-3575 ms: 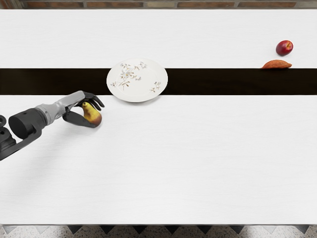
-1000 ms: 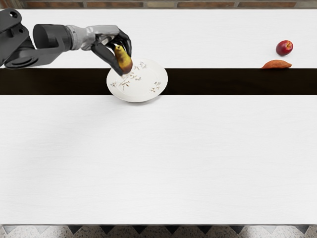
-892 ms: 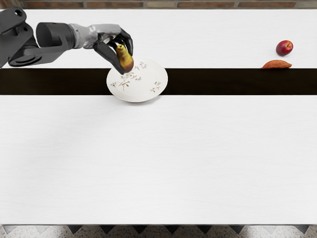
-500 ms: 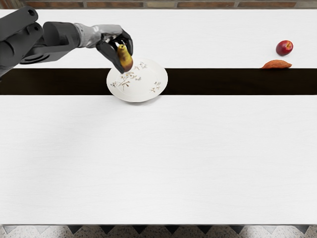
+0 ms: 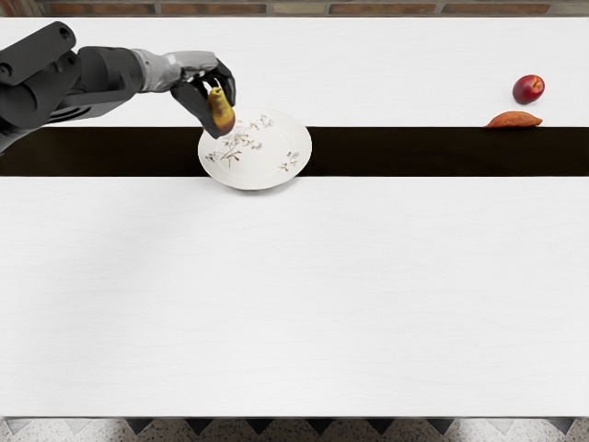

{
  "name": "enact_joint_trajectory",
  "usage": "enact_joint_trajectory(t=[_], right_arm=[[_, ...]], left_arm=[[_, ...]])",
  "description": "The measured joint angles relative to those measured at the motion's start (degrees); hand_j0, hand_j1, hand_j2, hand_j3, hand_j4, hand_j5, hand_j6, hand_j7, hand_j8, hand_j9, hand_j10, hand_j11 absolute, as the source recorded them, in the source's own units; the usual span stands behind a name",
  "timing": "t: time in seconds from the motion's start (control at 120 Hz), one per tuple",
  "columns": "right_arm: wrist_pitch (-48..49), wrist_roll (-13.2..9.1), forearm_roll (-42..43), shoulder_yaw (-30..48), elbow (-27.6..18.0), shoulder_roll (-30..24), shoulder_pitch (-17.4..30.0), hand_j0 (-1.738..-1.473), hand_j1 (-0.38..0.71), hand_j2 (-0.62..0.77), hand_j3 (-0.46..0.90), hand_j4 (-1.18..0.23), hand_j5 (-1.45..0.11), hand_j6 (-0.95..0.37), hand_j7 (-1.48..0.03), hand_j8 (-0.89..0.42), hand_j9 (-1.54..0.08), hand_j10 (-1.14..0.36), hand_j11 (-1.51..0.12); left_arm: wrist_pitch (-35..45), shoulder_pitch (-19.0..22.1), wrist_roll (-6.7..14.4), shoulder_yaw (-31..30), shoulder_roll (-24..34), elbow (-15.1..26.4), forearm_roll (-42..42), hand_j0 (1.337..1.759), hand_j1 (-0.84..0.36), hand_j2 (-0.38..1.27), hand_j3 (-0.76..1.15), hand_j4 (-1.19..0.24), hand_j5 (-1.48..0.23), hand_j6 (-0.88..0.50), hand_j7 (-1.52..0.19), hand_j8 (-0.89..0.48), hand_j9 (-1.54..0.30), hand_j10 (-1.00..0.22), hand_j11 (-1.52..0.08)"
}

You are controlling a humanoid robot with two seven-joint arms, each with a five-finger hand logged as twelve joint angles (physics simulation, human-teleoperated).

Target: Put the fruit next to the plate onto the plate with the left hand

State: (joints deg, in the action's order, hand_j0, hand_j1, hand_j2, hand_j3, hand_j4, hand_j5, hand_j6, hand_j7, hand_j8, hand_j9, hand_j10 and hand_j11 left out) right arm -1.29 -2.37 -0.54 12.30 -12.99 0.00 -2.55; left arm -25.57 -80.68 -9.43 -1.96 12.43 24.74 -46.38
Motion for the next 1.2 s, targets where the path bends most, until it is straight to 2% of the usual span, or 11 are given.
enact_joint_trajectory(t=[0.333,0.417,0.617,0.858,0.942,1.2], right_arm=[[-0.01,0.0,0.01,0.0,0.01,0.0,0.0,-1.658,-0.31,-0.01,0.0,-0.03,-0.04,-0.03,-0.04,-0.03,-0.04,-0.03,-0.04],[0.01,0.0,0.01,0.0,-0.01,0.0,0.0,-1.658,-0.31,-0.01,0.0,-0.03,-0.04,-0.03,-0.04,-0.03,-0.04,-0.03,-0.04],[0.0,0.0,0.01,0.0,0.01,0.0,-0.35,-1.658,-0.31,-0.01,0.0,-0.03,-0.04,-0.03,-0.04,-0.03,-0.04,-0.03,-0.04],[-0.03,0.0,0.01,-0.03,0.06,0.0,-0.97,-1.658,-0.31,-0.01,0.0,-0.03,-0.04,-0.03,-0.04,-0.03,-0.04,-0.03,-0.04],[-0.03,-0.01,0.01,-0.02,0.05,0.0,-1.09,-1.658,-0.31,-0.01,0.0,-0.03,-0.04,-0.03,-0.04,-0.03,-0.04,-0.03,-0.04],[-0.03,0.0,0.01,-0.01,0.0,0.0,-1.3,-1.658,-0.31,-0.01,0.0,-0.03,-0.04,-0.03,-0.04,-0.03,-0.04,-0.03,-0.04]], left_arm=[[0.19,-0.65,-1.48,-1.34,-3.48,-1.99,0.1,1.651,-0.31,0.49,0.0,-0.72,-1.13,-0.45,-1.07,-0.37,-1.05,-0.55,-1.07],[0.28,-0.87,-2.34,-1.97,-4.59,-3.21,0.09,1.651,-0.34,0.54,0.0,-0.72,-1.13,-0.44,-1.07,-0.36,-1.05,-0.54,-1.07],[2.34,-1.41,-4.33,-5.58,-6.52,-6.21,0.02,1.652,-0.29,0.45,0.0,-0.75,-1.13,-0.47,-1.08,-0.37,-1.05,-0.56,-1.07],[5.05,-2.26,-5.23,-8.65,-7.74,-6.8,-0.04,1.653,-0.25,0.39,0.0,-0.74,-1.12,-0.48,-1.09,-0.4,-1.05,-0.58,-1.06],[5.72,-2.44,-5.45,-9.34,-8.04,-7.08,-0.02,1.653,-0.25,0.44,0.0,-0.74,-1.13,-0.48,-1.09,-0.39,-1.05,-0.58,-1.06],[6.8,-3.08,-5.85,-10.29,-8.99,-7.71,-0.01,1.654,-0.26,0.44,0.0,-0.74,-1.13,-0.48,-1.09,-0.39,-1.05,-0.58,-1.07]])
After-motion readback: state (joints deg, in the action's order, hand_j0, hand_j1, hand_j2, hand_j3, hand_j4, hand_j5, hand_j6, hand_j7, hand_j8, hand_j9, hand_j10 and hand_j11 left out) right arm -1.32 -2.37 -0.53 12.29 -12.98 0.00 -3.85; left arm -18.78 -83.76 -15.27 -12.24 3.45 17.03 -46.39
